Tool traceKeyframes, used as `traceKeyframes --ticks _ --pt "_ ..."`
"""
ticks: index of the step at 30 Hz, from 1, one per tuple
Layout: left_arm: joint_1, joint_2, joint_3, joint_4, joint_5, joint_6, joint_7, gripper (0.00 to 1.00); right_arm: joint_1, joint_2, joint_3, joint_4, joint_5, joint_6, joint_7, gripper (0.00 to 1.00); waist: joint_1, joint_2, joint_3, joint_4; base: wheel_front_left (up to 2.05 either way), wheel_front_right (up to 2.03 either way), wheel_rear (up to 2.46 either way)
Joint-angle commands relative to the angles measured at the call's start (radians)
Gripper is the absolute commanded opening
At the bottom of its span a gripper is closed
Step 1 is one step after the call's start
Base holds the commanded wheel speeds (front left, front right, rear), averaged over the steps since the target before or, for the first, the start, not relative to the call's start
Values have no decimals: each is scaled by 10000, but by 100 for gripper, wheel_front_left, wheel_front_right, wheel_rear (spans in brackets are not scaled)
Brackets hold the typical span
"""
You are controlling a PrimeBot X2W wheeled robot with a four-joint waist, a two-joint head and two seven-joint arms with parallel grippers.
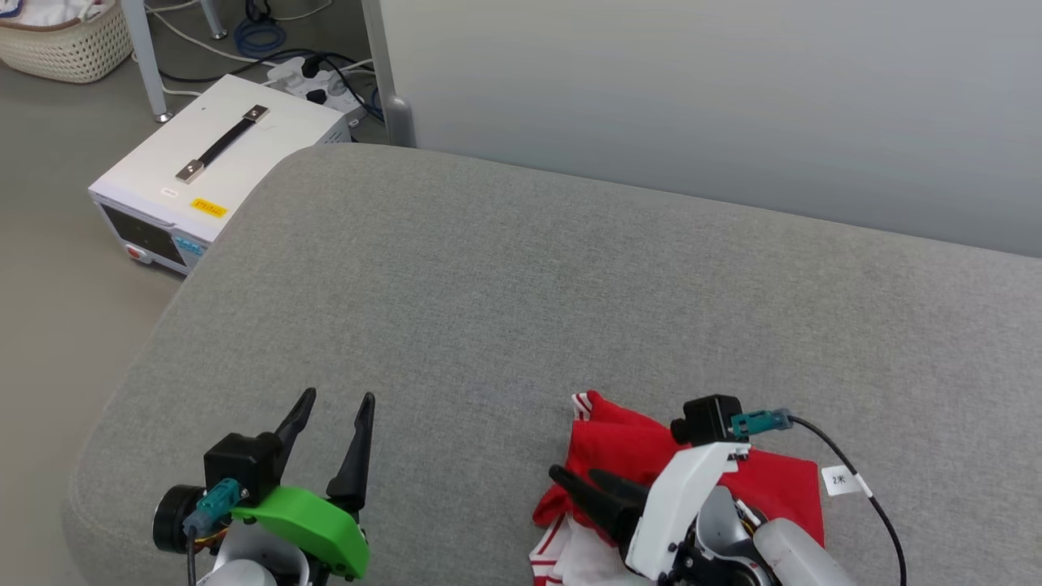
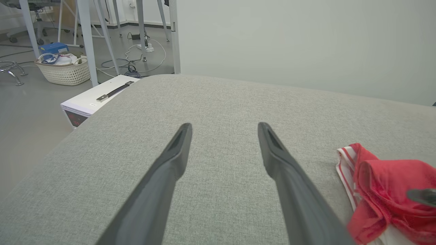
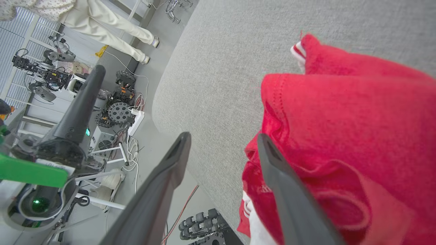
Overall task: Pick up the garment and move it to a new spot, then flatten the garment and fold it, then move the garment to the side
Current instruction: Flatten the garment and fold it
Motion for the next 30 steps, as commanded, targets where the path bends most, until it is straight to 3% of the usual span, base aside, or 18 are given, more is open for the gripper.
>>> traceKeyframes --ticks 1,7,12,17,24,30 --pt "96 52 11 -22 -68 62 -56 100 -243 -44 -42 -125 77 0 99 100 0 0 -98 -110 0 0 0" --pt "192 3 -42 -191 -149 77 -40 100 -563 -43 -691 -946 -679 0 544 100 0 0 -253 -430 0 0 0" --pt "199 -118 109 -494 -378 40 -45 100 -957 -246 -1689 -2563 -4204 0 1064 100 0 0 -299 -795 0 0 0" --pt "105 -146 233 -768 -383 30 -51 100 -849 -976 -2563 -4021 -5641 0 1291 100 0 0 -269 -1105 0 0 0" --pt "68 -331 362 -1098 -342 18 -55 100 -253 -2814 -3401 -4923 -6932 0 -332 100 0 0 -95 -1497 0 0 0" --pt "235 -591 823 -1566 -8 -23 -57 100 1123 -2767 -4571 -5508 -7315 0 -1677 100 0 0 121 -1804 0 0 0"
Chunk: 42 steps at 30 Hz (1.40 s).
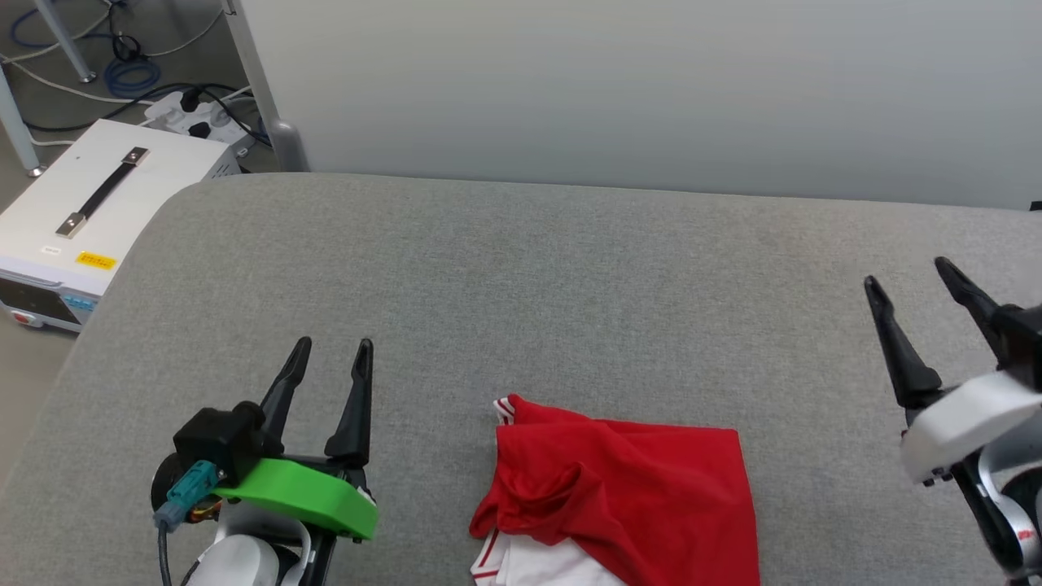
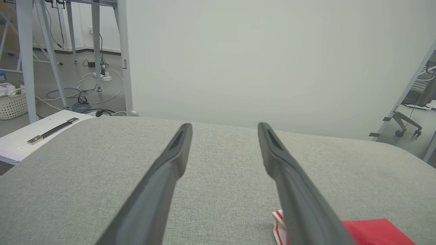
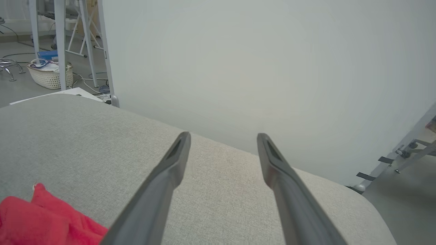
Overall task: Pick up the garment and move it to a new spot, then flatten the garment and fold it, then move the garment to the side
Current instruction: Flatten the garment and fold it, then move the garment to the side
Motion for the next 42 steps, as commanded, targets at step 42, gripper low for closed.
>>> traceKeyframes --ticks 42 --pt "522 -1717 1632 -247 2734 -1352 -59 100 1971 1252 322 210 2202 0 4160 100 0 -1 1036 310 0 0 0"
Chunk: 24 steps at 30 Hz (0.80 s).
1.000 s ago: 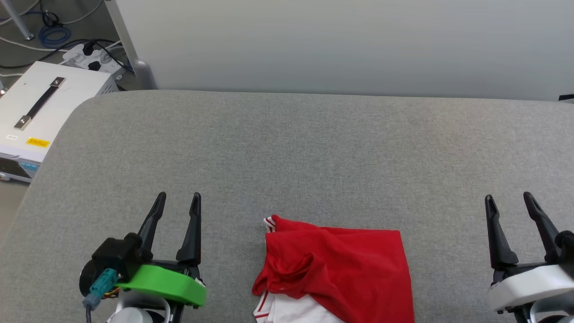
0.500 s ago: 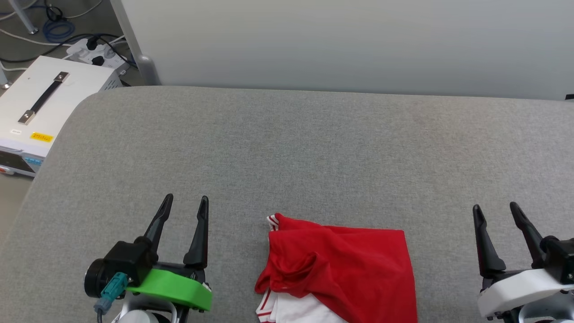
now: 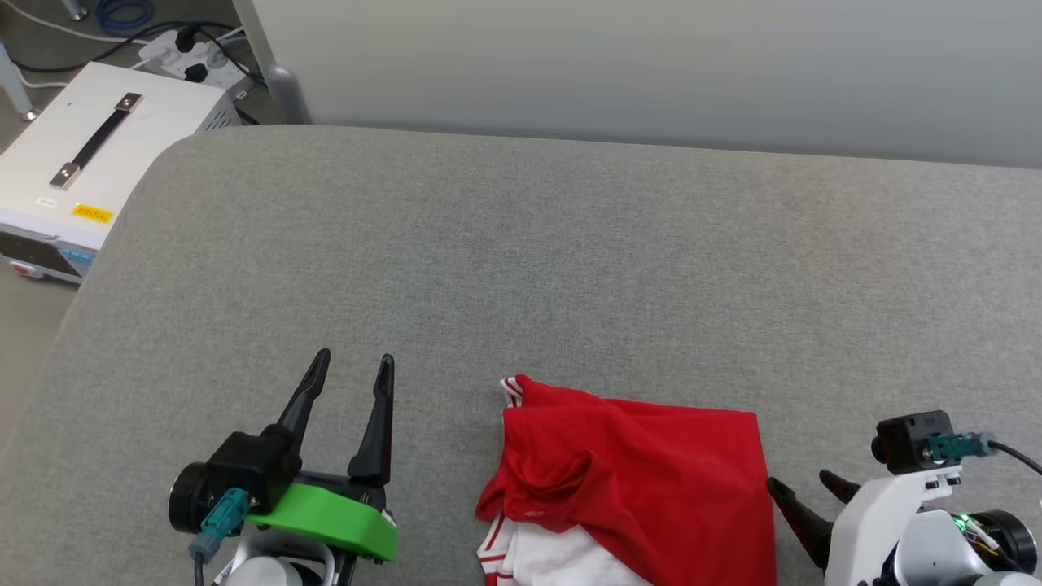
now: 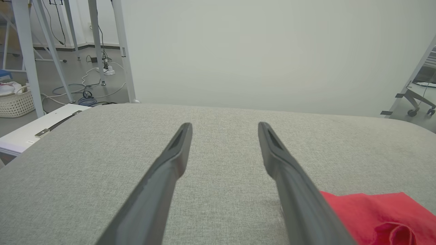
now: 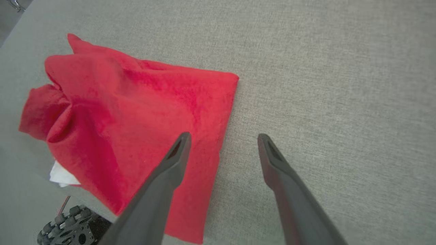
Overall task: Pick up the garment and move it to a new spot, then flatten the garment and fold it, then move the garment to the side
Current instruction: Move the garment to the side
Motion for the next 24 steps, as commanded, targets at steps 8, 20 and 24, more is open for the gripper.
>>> traceKeyframes --ticks 8,20,24 --pt "-463 52 -704 219 -218 -53 -59 100 -774 542 -473 541 -336 -4 2352 100 0 0 528 798 0 0 0" --pt "-744 64 -799 265 -448 -54 -59 100 -916 926 -357 1629 -500 -4 3198 100 0 0 942 1427 0 0 0" --pt "-775 67 -758 276 -453 -55 -59 100 -876 947 -86 2056 -377 -4 3237 35 0 0 933 1431 0 0 0"
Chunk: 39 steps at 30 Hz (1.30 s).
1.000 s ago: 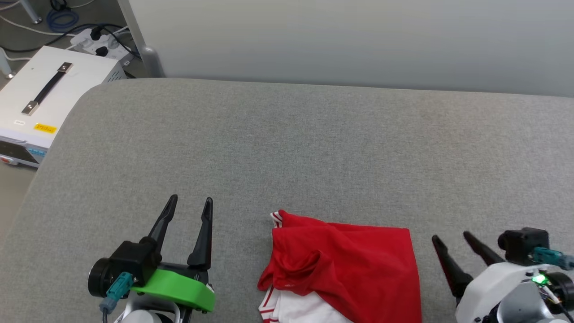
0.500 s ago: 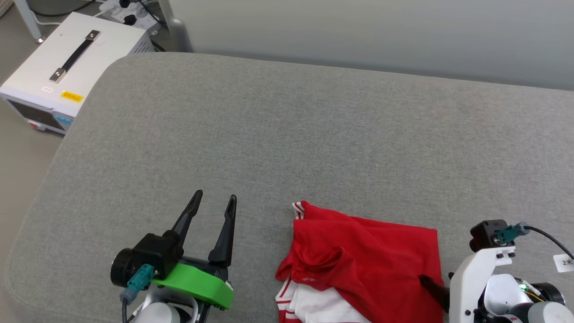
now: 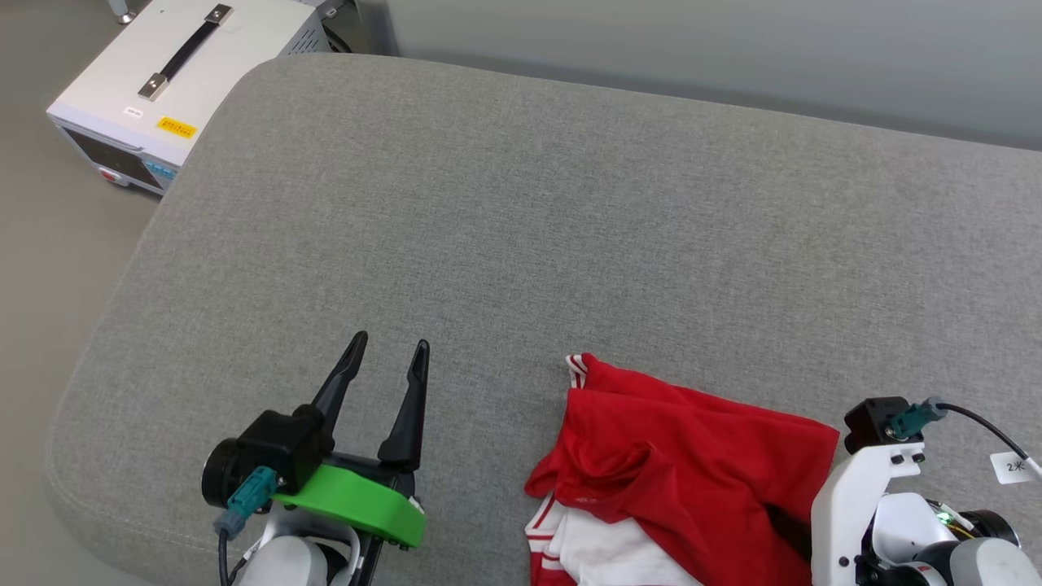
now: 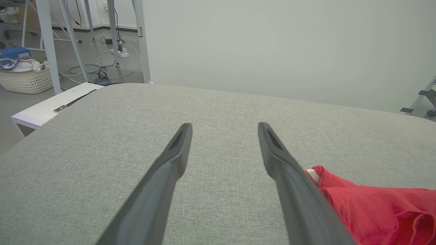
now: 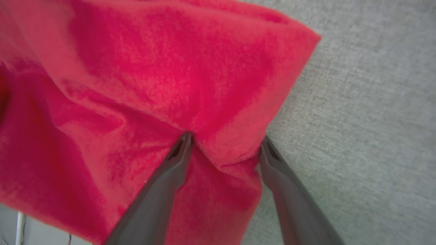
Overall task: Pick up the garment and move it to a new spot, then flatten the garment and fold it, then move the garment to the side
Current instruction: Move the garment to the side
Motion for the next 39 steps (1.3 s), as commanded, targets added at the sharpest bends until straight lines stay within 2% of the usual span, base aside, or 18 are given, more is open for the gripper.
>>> traceKeyframes --ticks 1,7,11,19,26,29,32,34,39 --pt "-193 35 24 -7 -6 -32 -59 100 72 86 301 423 64 6 50 0 0 0 -24 -9 0 0 0" --pt "-136 64 115 -43 39 -32 -59 100 -103 -284 529 333 155 6 -478 0 0 0 -292 -272 0 0 0" --pt "1 76 105 -47 51 -32 -59 100 -309 -968 883 -78 -6 6 -1008 0 0 0 -598 -618 0 0 0" --pt "230 77 24 -166 58 -32 -59 100 -798 -3171 1977 -1223 -144 6 -1289 0 0 0 -971 -1766 0 0 0" --pt "154 34 -372 -229 115 -32 -59 100 -1202 -5188 2306 -1776 186 6 -1146 0 0 0 -708 -2943 0 0 0" --pt "5 21 -535 -300 143 -32 -59 100 -1409 -6104 2326 -1653 202 6 -1393 0 0 0 -420 -3448 0 0 0" --pt "-208 66 -809 -348 189 -32 -59 100 -1664 -6695 2218 -1296 349 6 -1790 0 0 0 -45 -3877 0 0 0" --pt "-548 185 -1085 -430 235 -32 -59 100 -2078 -7357 2125 -750 255 6 -2438 0 0 0 529 -4268 0 0 0" --pt "-1299 515 -1450 -716 301 -32 -59 100 -2965 -7862 1708 869 36 6 -3777 0 0 0 1710 -4648 0 0 0"
